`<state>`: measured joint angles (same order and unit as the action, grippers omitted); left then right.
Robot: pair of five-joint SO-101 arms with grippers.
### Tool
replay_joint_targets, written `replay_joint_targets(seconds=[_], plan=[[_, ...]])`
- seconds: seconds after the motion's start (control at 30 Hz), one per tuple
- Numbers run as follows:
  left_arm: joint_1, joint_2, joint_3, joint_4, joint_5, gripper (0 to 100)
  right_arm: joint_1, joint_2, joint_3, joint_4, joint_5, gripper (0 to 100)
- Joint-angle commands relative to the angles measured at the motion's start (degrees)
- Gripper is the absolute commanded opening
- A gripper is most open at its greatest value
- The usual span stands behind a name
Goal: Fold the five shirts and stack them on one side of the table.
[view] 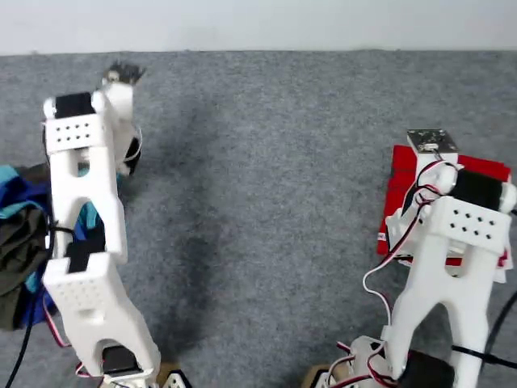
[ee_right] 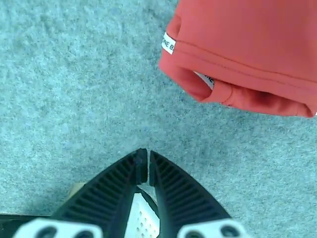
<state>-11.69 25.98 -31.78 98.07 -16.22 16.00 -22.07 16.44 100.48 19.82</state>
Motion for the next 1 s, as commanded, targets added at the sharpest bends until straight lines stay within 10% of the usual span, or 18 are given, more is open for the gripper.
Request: replay_joint_targets(seconds=[0.0,0.47,0.77,0.97], plan=[[4.75,-9.32,-5.67,1.76,3.52,1,-0.22,-1.98,-0.35,2.51,-0.7,0.9],[33.32,-24.88,-23.96,1.41,7.56,1,-0.22,-2.07,0.0,2.59,-0.7,0.9],[37.01,-25.14,-24.84,2.55,7.56,2,-0.22,-2.07,5.63,2.59,-0.7,0.9],[36.13,-32.88,-13.67,2.55,7.65,20,-0.22,-2.07,5.63,2.51,-0.62,0.9]])
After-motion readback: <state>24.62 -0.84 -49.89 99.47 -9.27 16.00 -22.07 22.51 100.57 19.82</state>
